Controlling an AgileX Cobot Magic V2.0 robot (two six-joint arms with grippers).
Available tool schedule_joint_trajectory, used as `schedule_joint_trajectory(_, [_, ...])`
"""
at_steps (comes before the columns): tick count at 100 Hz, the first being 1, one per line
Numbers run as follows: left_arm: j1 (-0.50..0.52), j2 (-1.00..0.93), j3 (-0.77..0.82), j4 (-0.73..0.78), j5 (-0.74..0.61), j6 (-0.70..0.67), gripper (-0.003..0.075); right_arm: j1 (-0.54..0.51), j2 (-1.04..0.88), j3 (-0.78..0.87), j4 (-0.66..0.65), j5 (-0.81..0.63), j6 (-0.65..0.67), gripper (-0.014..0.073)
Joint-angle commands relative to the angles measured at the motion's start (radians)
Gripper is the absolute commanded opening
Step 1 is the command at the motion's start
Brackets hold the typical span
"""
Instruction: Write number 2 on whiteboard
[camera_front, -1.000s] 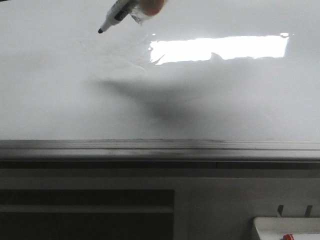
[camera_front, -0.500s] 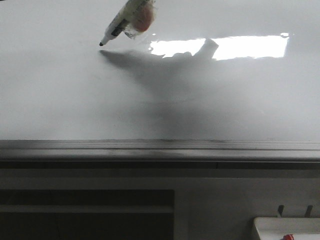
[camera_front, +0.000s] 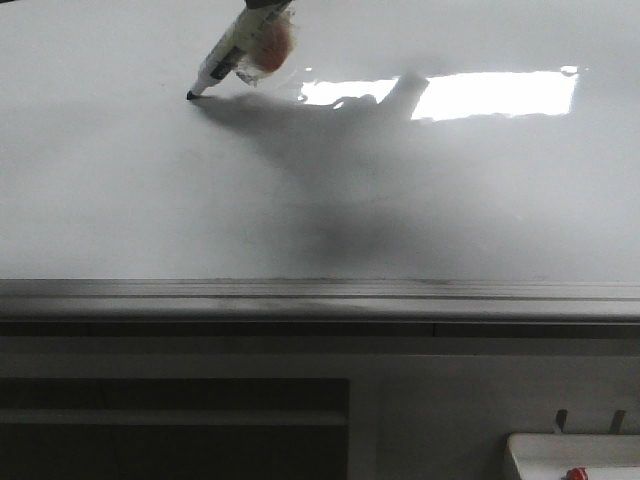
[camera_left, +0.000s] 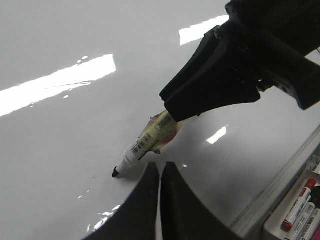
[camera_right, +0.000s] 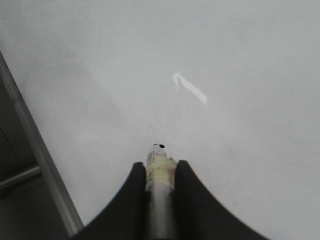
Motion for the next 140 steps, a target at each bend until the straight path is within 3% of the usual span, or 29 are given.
schedule_joint_trajectory(1, [0.004, -0.004, -0.030, -0.009, -0.082, -0.007, -0.0020, -0.051, -0.031, -0.031, -0.015, -0.073, -0.012, -0.0072])
schedule_joint_trajectory(28, [0.004, -0.004, -0.030, -0.010, -0.082, -0.007, -0.0020, -0.139, -0.123, -0.020, -0.034, 0.088, -0.012, -0.0071])
schedule_joint_trajectory(45, [0.004, -0.004, -0.030, -0.010, -0.082, -0.007, -0.0020, -0.132, -0.129, 0.039, -0.031, 0.193, 0.011, -0.0071])
schedule_joint_trajectory(73, [0.004, -0.004, -0.030, -0.010, -0.080, -0.007, -0.0020, 0.041, -0.018, 0.058, -0.014, 0.039, 0.011, -0.0071])
schedule_joint_trajectory(82, [0.004, -0.004, -0.030, -0.010, -0.079, -0.007, -0.0020, 0.053, -0.006, 0.060, -0.012, 0.043, 0.020, -0.0071])
schedule_joint_trajectory(131, [0.004, -0.004, -0.030, -0.006, -0.079, -0.007, -0.0020, -0.181, -0.219, 0.253, -0.012, 0.112, 0.027, -0.0071])
schedule_joint_trajectory(140, [0.004, -0.004, -0.030, 0.100, -0.079, -0.007, -0.0020, -0.169, -0.244, 0.240, -0.010, 0.149, 0.027, -0.0071])
